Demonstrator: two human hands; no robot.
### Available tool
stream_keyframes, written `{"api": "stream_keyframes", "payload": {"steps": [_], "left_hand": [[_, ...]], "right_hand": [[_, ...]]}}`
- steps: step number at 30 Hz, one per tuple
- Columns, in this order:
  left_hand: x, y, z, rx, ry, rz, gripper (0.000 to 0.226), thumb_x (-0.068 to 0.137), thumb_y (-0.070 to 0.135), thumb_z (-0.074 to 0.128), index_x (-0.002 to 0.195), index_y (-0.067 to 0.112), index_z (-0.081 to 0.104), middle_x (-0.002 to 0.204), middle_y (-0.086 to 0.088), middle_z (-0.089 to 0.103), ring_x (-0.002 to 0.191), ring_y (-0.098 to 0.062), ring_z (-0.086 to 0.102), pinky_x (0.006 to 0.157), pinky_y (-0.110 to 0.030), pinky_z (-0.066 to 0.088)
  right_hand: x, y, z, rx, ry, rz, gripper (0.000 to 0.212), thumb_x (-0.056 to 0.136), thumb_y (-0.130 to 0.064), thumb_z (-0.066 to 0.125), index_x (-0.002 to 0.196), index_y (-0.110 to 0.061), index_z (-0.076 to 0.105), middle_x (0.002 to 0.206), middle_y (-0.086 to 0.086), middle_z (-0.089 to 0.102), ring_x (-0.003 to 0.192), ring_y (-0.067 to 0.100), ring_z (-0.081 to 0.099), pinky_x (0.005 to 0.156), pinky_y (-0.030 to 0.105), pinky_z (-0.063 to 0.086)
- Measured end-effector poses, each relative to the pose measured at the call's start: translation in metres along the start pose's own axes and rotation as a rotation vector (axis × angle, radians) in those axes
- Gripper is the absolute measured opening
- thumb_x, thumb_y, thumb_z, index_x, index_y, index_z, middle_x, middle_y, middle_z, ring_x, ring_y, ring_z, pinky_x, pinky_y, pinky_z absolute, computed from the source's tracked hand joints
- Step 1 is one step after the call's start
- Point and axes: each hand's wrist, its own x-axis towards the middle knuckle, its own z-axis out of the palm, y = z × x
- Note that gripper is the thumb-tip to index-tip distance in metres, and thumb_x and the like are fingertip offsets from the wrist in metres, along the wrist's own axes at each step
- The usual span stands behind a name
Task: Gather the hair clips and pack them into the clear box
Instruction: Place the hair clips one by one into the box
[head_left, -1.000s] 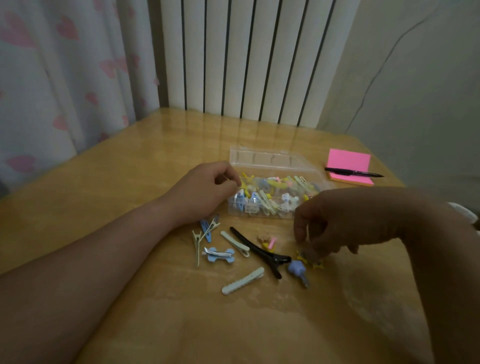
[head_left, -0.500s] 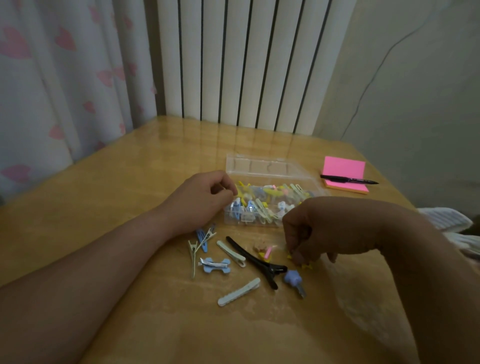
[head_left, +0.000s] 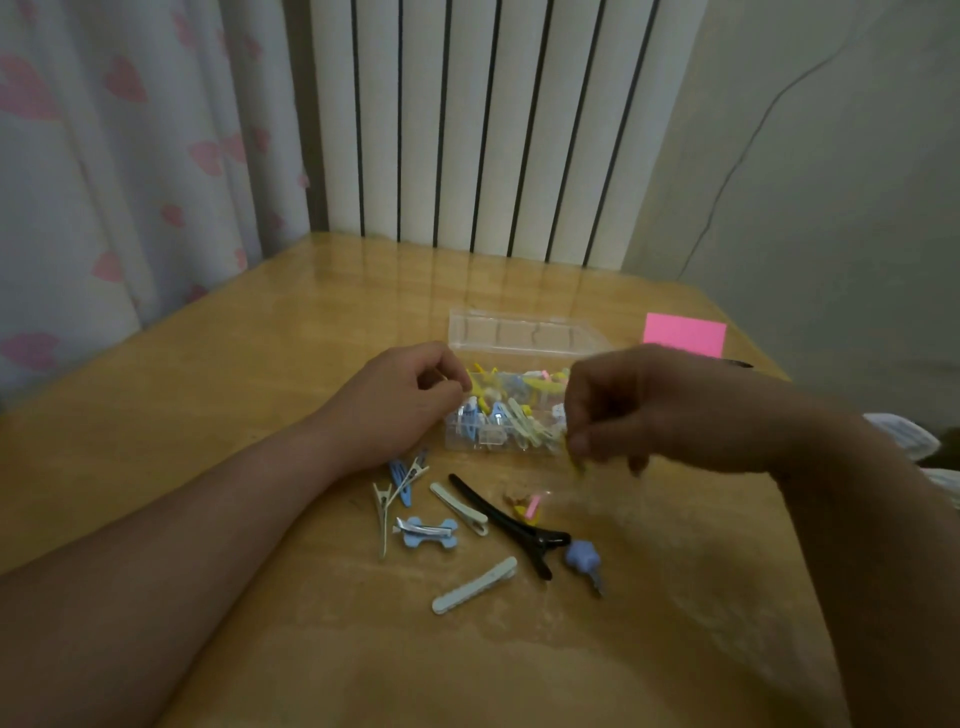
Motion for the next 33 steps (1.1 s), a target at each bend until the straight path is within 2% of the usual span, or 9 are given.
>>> {"api": "stream_keyframes", "payload": {"steps": [2, 4, 7, 11, 14, 19, 23, 28, 33], "left_hand": [[0.000, 0.001, 0.000, -0.014, -0.001, -0.005, 0.013, 0.098, 0.021, 0.063, 0.097, 0.027, 0.074, 0.084, 0.008, 0.068, 0.066, 0.002, 0.055, 0.063, -0.022, 0.043], [0.000, 0.001, 0.000, -0.012, -0.002, -0.006, 0.013, 0.098, 0.021, 0.063, 0.097, 0.027, 0.074, 0.084, 0.008, 0.067, 0.066, 0.002, 0.055, 0.063, -0.022, 0.043], [0.000, 0.001, 0.000, 0.003, 0.002, -0.006, 0.014, 0.098, 0.020, 0.063, 0.098, 0.028, 0.074, 0.084, 0.006, 0.068, 0.064, 0.001, 0.054, 0.061, -0.021, 0.042], [0.000, 0.000, 0.000, -0.004, 0.001, -0.004, 0.014, 0.098, 0.020, 0.063, 0.097, 0.028, 0.074, 0.085, 0.006, 0.069, 0.066, 0.000, 0.055, 0.063, -0.023, 0.044], [0.000, 0.000, 0.000, -0.006, 0.002, 0.002, 0.013, 0.098, 0.020, 0.064, 0.096, 0.028, 0.074, 0.083, 0.007, 0.068, 0.067, 0.000, 0.055, 0.065, -0.025, 0.044], [0.000, 0.001, 0.000, -0.005, 0.006, -0.002, 0.012, 0.097, 0.022, 0.064, 0.096, 0.027, 0.074, 0.078, 0.010, 0.063, 0.064, 0.001, 0.053, 0.064, -0.024, 0.042], [0.000, 0.001, 0.000, -0.004, 0.009, 0.002, 0.011, 0.097, 0.021, 0.064, 0.095, 0.027, 0.074, 0.077, 0.009, 0.063, 0.064, 0.000, 0.052, 0.064, -0.026, 0.043], [0.000, 0.002, 0.000, 0.002, 0.010, -0.001, 0.011, 0.097, 0.021, 0.065, 0.096, 0.027, 0.074, 0.078, 0.010, 0.063, 0.063, 0.001, 0.052, 0.063, -0.024, 0.042], [0.000, 0.003, 0.000, 0.008, 0.014, -0.001, 0.011, 0.098, 0.020, 0.065, 0.098, 0.025, 0.074, 0.079, 0.009, 0.064, 0.064, 0.003, 0.053, 0.057, -0.012, 0.040]], "right_hand": [[-0.001, 0.007, -0.008, 0.115, 0.258, -0.030, 0.002, 0.095, -0.016, 0.072, 0.096, -0.016, 0.069, 0.092, -0.002, 0.077, 0.084, 0.014, 0.074, 0.072, 0.032, 0.063], [0.004, 0.019, -0.011, 0.167, 0.521, 0.020, 0.007, 0.094, -0.019, 0.075, 0.093, -0.014, 0.070, 0.088, 0.001, 0.078, 0.083, 0.017, 0.074, 0.073, 0.037, 0.063], [0.014, 0.035, -0.006, 0.100, 0.678, 0.132, 0.010, 0.092, -0.022, 0.078, 0.088, -0.019, 0.070, 0.084, 0.002, 0.075, 0.081, 0.023, 0.071, 0.072, 0.045, 0.061], [0.021, 0.037, 0.006, -0.031, 0.602, 0.144, 0.010, 0.092, -0.020, 0.077, 0.087, -0.021, 0.068, 0.083, -0.005, 0.071, 0.075, 0.014, 0.065, 0.060, 0.026, 0.045], [0.023, 0.034, 0.011, -0.091, 0.537, 0.136, 0.012, 0.092, -0.017, 0.075, 0.085, -0.023, 0.067, 0.083, -0.006, 0.070, 0.077, 0.012, 0.065, 0.061, 0.024, 0.044], [0.025, 0.038, 0.014, -0.184, 0.481, 0.183, 0.014, 0.093, -0.020, 0.073, 0.082, -0.026, 0.066, 0.081, -0.008, 0.065, 0.068, 0.007, 0.056, 0.056, 0.023, 0.036], [0.027, 0.041, 0.015, -0.212, 0.425, 0.216, 0.017, 0.095, -0.024, 0.071, 0.080, -0.028, 0.065, 0.081, -0.005, 0.067, 0.069, 0.011, 0.059, 0.058, 0.027, 0.040], [0.031, 0.044, 0.017, -0.283, 0.459, 0.238, 0.016, 0.095, -0.027, 0.070, 0.079, -0.026, 0.068, 0.077, -0.006, 0.067, 0.069, 0.012, 0.062, 0.057, 0.029, 0.043], [0.031, 0.043, 0.019, -0.305, 0.507, 0.220, 0.009, 0.097, -0.030, 0.069, 0.091, -0.024, 0.072, 0.086, -0.008, 0.068, 0.077, 0.010, 0.063, 0.069, 0.032, 0.055]]}}
